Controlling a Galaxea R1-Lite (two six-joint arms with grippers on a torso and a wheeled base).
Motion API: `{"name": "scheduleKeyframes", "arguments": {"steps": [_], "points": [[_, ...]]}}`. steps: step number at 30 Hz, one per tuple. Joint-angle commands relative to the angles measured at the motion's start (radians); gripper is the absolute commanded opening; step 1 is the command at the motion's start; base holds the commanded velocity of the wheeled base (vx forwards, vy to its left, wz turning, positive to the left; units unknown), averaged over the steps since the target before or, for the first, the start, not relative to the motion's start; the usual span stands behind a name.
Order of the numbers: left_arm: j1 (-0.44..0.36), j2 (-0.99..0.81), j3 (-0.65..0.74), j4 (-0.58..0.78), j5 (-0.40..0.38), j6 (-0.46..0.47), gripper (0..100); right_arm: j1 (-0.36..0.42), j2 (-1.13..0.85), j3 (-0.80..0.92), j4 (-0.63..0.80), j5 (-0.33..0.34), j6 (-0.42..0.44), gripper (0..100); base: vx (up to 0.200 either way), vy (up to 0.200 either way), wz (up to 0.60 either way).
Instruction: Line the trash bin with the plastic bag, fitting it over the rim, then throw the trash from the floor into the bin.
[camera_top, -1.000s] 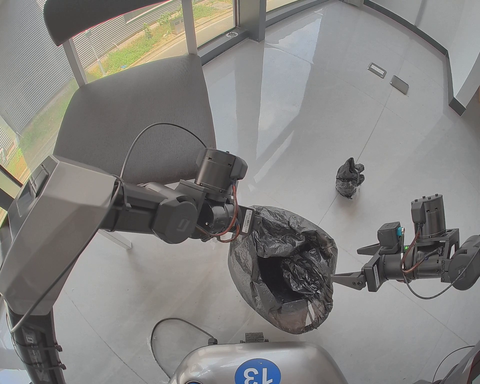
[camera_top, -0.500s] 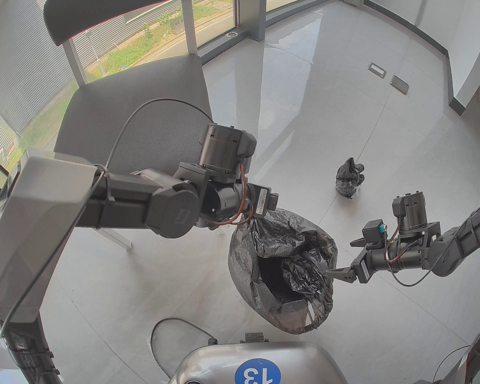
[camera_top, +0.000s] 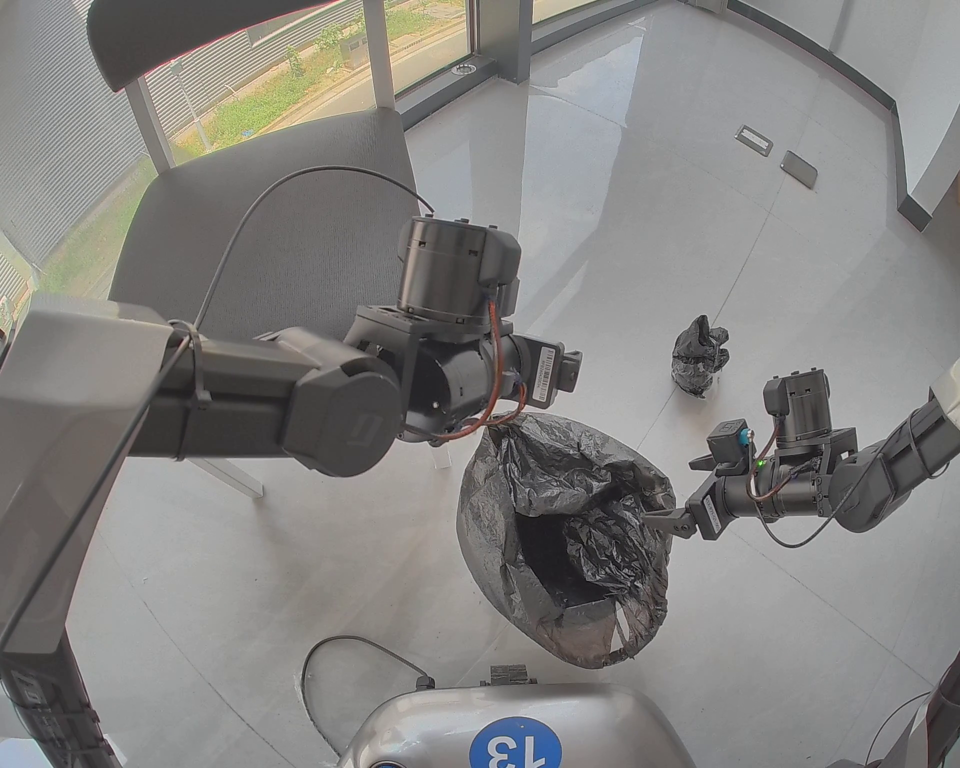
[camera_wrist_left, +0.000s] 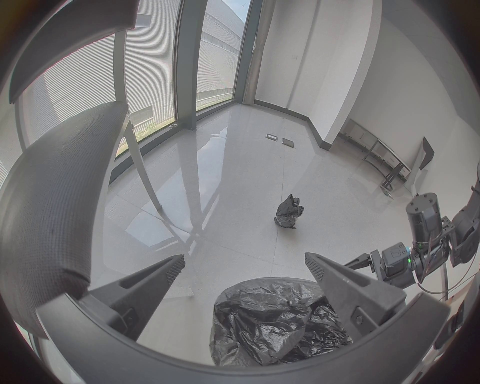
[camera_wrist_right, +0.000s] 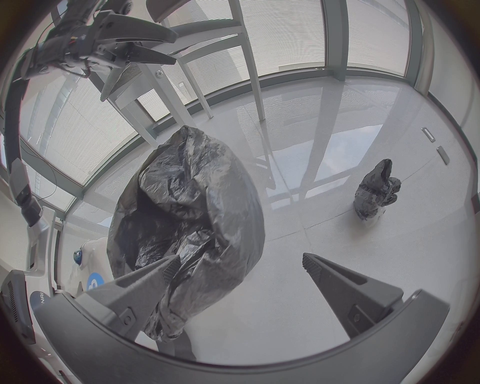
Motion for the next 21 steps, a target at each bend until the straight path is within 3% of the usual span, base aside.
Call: {"name": "scheduleKeyframes", "arguments": {"steps": [1, 7, 8, 21], "points": [[-0.011, -0.011, 0.033, -0.016, 0.0, 0.0, 100, 0.001, 0.008, -0.021, -0.005, -0.012, 0.002, 100, 0.0, 0.0, 0.0], [-0.009, -0.051, 0.094, -0.033, -0.003, 0.001, 100, 0.002, 0.006, -0.012, -0.003, -0.01, -0.001, 100, 0.0, 0.0, 0.0], [-0.009, -0.059, 0.101, -0.034, -0.003, 0.004, 100, 0.004, 0.006, -0.009, -0.003, -0.01, 0.002, 0, 0.0, 0.0, 0.0], [-0.003, -0.118, 0.185, -0.054, -0.006, 0.006, 100, 0.019, -0.002, 0.043, -0.003, -0.015, 0.004, 0, 0.0, 0.0, 0.0]]}}
